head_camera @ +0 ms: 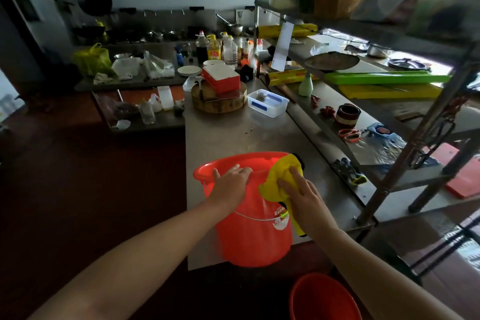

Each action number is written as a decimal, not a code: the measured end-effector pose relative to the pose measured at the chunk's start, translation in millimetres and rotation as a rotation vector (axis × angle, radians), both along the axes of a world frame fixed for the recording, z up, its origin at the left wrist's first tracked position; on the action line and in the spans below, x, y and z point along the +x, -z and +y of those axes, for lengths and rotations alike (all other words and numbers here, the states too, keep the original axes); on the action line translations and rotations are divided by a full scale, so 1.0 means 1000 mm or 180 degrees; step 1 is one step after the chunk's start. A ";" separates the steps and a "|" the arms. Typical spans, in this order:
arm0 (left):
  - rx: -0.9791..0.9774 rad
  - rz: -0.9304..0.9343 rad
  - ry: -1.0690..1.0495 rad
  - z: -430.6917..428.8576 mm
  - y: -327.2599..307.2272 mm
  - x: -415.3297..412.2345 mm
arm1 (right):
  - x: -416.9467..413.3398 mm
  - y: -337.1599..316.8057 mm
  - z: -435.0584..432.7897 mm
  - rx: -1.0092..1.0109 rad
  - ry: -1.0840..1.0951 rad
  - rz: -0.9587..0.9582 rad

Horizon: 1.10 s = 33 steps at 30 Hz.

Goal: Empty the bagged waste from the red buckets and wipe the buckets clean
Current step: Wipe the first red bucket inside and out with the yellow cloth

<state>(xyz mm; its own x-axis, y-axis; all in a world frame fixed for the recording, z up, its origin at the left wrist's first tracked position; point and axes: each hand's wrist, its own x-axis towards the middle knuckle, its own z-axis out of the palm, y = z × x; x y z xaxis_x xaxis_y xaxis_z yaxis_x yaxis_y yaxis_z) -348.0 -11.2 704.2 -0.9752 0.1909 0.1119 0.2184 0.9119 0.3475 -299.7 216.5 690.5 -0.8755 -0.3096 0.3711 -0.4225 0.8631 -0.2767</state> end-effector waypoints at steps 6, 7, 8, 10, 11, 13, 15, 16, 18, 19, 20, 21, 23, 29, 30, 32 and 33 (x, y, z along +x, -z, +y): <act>0.0205 0.0118 -0.0177 -0.025 0.004 -0.010 | 0.001 0.016 -0.032 0.0095 -0.0005 -0.0497; 0.0144 0.0187 -0.0205 -0.029 0.008 -0.011 | 0.000 0.019 -0.037 -0.0032 0.0010 -0.0490; 0.0090 0.0251 -0.0215 -0.034 0.013 -0.011 | -0.001 0.021 -0.043 -0.0094 0.0048 -0.0469; 0.0052 0.0383 -0.0217 -0.041 0.026 -0.009 | -0.004 0.024 -0.052 -0.0157 0.0071 -0.0472; 0.0032 0.0440 -0.0225 -0.043 0.032 -0.007 | -0.005 0.026 -0.054 -0.0193 0.0085 -0.0466; 0.0004 0.0494 -0.0261 -0.047 0.040 -0.006 | -0.011 0.031 -0.059 -0.0243 0.0130 -0.0483; 0.0057 0.0477 -0.0256 -0.054 0.043 -0.012 | -0.017 0.032 -0.063 -0.0273 0.0160 -0.0542; 0.0120 0.0434 -0.0226 -0.057 0.042 -0.016 | -0.020 0.032 -0.064 -0.0311 0.0180 -0.0576; 0.0266 0.0307 -0.0099 -0.068 0.039 -0.025 | -0.023 0.032 -0.066 -0.0454 0.0200 -0.0582; 0.0328 0.0248 -0.0010 -0.075 0.038 -0.031 | -0.024 0.032 -0.068 -0.0512 0.0188 -0.0572; 0.0373 0.0208 0.0078 -0.082 0.036 -0.037 | -0.024 0.031 -0.068 -0.0535 0.0160 -0.0560; 0.0410 0.0179 0.0146 -0.089 0.035 -0.043 | -0.024 0.031 -0.069 -0.0523 0.0123 -0.0553; 0.0427 0.0129 0.0215 -0.098 0.034 -0.053 | -0.024 0.030 -0.070 -0.0479 0.0074 -0.0594; 0.0421 0.0253 0.0120 -0.091 0.044 -0.059 | -0.028 0.032 -0.077 -0.0555 0.0249 -0.0741; 0.0351 0.0315 0.0096 -0.091 0.046 -0.059 | -0.029 0.032 -0.078 -0.0574 0.0259 -0.0750; 0.0131 0.0267 0.0059 -0.092 0.051 -0.060 | -0.033 0.033 -0.079 -0.0605 0.0251 -0.0785; -0.0002 0.0143 0.0025 -0.092 0.055 -0.060 | -0.035 0.035 -0.080 -0.0610 0.0241 -0.0814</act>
<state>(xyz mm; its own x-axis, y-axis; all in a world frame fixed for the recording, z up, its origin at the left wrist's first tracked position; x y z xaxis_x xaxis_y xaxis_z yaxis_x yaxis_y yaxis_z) -408.0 -103.6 649.2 -0.9677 0.1986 0.1555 0.2409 0.9103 0.3367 -335.0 136.5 655.6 -0.9657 -0.1859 0.1815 -0.2551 0.8113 -0.5260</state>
